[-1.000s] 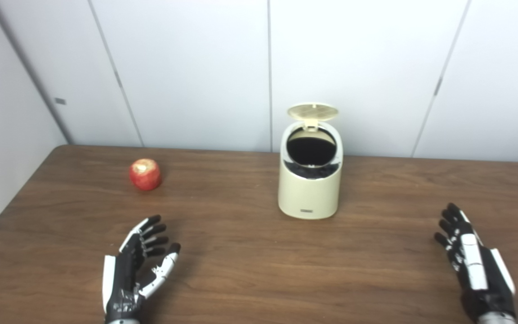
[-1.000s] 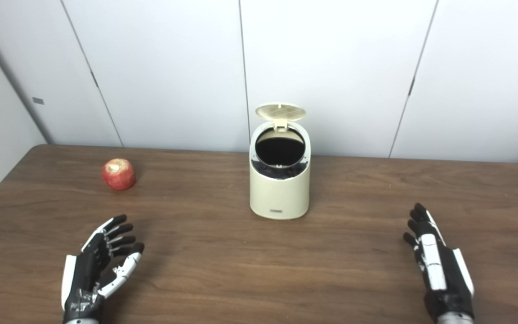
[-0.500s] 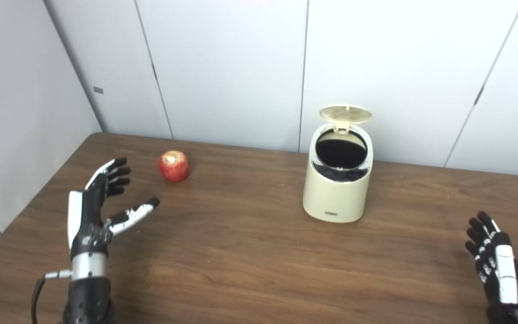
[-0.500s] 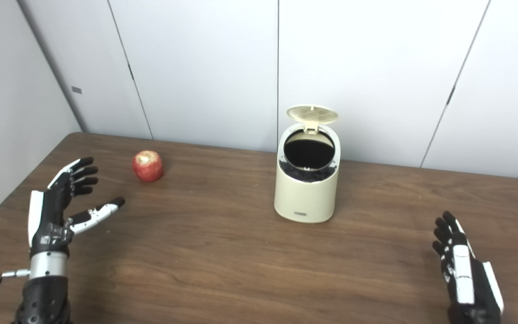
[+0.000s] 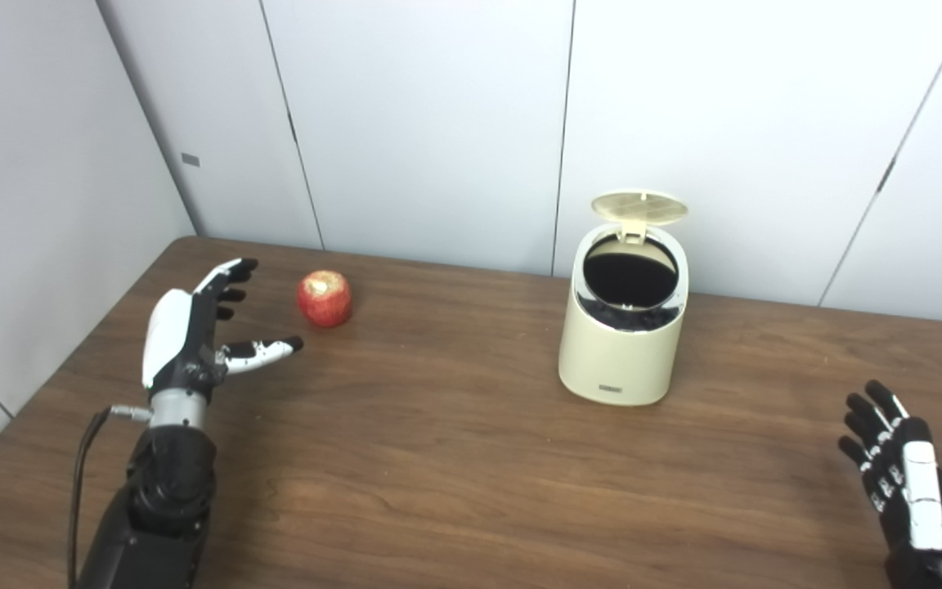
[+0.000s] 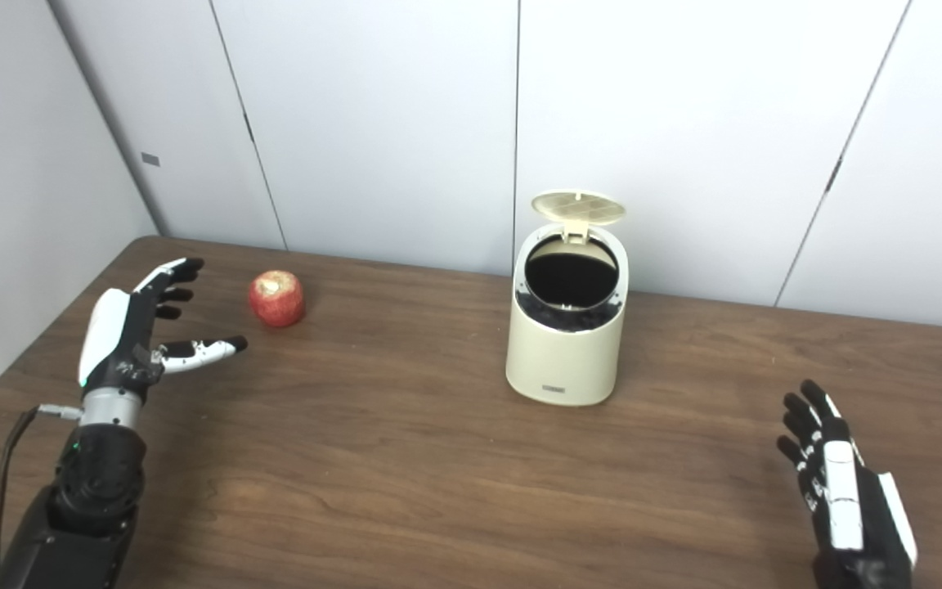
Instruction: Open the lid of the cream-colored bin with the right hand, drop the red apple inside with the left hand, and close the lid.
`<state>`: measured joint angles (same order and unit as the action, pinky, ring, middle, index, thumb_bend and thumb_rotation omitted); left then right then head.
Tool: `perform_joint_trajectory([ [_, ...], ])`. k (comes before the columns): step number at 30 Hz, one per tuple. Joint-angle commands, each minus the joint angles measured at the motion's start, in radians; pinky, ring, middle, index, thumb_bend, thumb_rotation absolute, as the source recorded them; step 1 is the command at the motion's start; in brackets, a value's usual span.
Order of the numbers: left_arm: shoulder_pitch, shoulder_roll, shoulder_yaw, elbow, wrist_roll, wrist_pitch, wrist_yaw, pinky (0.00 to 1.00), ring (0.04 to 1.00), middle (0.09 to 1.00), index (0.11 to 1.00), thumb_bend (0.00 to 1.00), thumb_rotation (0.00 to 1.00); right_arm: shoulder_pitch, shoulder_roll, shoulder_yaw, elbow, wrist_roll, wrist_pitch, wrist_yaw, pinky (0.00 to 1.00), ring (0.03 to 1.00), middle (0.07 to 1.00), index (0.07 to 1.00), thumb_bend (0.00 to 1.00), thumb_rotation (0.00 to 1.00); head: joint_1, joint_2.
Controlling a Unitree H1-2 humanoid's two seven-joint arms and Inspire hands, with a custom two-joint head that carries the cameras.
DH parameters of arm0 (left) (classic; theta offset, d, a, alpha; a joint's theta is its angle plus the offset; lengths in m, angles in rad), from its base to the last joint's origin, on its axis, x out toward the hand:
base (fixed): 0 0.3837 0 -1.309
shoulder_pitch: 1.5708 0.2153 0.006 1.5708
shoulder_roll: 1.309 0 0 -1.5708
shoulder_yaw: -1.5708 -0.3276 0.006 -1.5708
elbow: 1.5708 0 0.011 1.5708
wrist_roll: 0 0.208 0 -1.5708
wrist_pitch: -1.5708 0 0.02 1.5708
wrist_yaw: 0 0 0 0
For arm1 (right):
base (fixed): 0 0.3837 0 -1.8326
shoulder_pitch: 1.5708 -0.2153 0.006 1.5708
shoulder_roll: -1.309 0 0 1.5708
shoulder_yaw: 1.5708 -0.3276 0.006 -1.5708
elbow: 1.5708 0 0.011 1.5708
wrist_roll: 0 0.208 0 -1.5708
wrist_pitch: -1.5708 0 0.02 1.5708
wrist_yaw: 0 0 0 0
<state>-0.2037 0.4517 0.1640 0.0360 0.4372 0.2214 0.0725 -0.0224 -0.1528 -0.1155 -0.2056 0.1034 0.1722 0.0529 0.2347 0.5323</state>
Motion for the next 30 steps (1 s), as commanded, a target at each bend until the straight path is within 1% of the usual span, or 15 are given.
perform_joint_trajectory([
  [1, -0.063, 0.056, -0.021, 0.0, 0.023, 0.042, -0.043, 0.82, 0.899, 0.92, 0.926, 0.88, 0.12, -0.025, 0.002, 0.004, -0.044, -0.002, -0.009, -0.001, 0.86, 0.922, 0.91, 0.922, 0.48, 0.98, -0.001, 0.0],
  [3, -0.092, 0.077, -0.049, 0.021, 0.03, 0.085, -0.079, 0.84, 0.921, 0.938, 0.94, 0.91, 0.14, -0.025, 0.002, 0.008, -0.05, -0.005, -0.003, -0.002, 0.86, 0.924, 0.911, 0.92, 0.49, 0.97, -0.005, 0.0],
  [5, -0.117, 0.087, -0.067, 0.038, 0.03, 0.119, -0.1, 0.83, 0.925, 0.948, 0.943, 0.93, 0.14, -0.024, 0.004, 0.01, -0.054, -0.009, 0.0, -0.005, 0.87, 0.927, 0.911, 0.926, 0.49, 0.97, -0.006, 0.002],
  [7, -0.139, 0.091, -0.076, 0.051, 0.024, 0.144, -0.118, 0.8, 0.912, 0.955, 0.948, 0.94, 0.14, -0.023, 0.005, 0.012, -0.058, -0.016, 0.0, -0.006, 0.87, 0.924, 0.909, 0.925, 0.49, 0.97, -0.007, 0.001],
  [10, -0.165, 0.092, -0.078, 0.072, 0.003, 0.159, -0.137, 0.76, 0.893, 0.97, 0.96, 0.95, 0.13, -0.022, 0.007, 0.012, -0.057, -0.017, -0.005, -0.006, 0.86, 0.922, 0.906, 0.925, 0.49, 0.97, -0.01, 0.002],
  [13, -0.186, 0.1, -0.083, 0.1, -0.022, 0.154, -0.161, 0.73, 0.883, 0.975, 0.974, 0.96, 0.13, -0.023, 0.008, 0.01, -0.054, -0.008, -0.006, -0.003, 0.86, 0.92, 0.903, 0.923, 0.5, 0.96, -0.013, 0.002],
  [15, -0.202, 0.111, -0.094, 0.123, -0.033, 0.137, -0.18, 0.73, 0.889, 0.982, 0.991, 0.98, 0.15, -0.023, 0.009, 0.01, -0.052, 0.002, -0.014, 0.002, 0.87, 0.921, 0.904, 0.922, 0.49, 0.95, -0.013, 0.001],
  [18, -0.215, 0.125, -0.114, 0.14, -0.035, 0.119, -0.195, 0.82, 0.952, 0.993, 1.0, 1.0, 0.16, -0.023, 0.01, 0.014, -0.05, -0.001, -0.021, 0.002, 0.87, 0.917, 0.902, 0.917, 0.47, 0.95, -0.015, -0.001],
  [21, -0.227, 0.135, -0.131, 0.152, -0.031, 0.11, -0.195, 0.85, 0.973, 0.99, 1.0, 1.0, 0.16, -0.022, 0.01, 0.019, -0.047, -0.005, -0.025, 0.004, 0.88, 0.926, 0.91, 0.92, 0.47, 0.96, -0.016, -0.001],
  [26, -0.248, 0.142, -0.154, 0.179, -0.027, 0.112, -0.192, 0.8, 0.949, 0.987, 1.0, 1.0, 0.16, -0.021, 0.008, 0.026, -0.035, -0.011, -0.034, 0.006, 0.89, 0.925, 0.912, 0.918, 0.5, 0.96, -0.02, -0.002],
  [30, -0.261, 0.145, -0.173, 0.199, -0.023, 0.112, -0.192, 0.78, 0.94, 0.99, 1.0, 0.99, 0.16, -0.023, 0.011, 0.026, -0.026, -0.009, -0.046, 0.004, 0.85, 0.907, 0.902, 0.907, 0.51, 0.94, -0.027, -0.004],
])
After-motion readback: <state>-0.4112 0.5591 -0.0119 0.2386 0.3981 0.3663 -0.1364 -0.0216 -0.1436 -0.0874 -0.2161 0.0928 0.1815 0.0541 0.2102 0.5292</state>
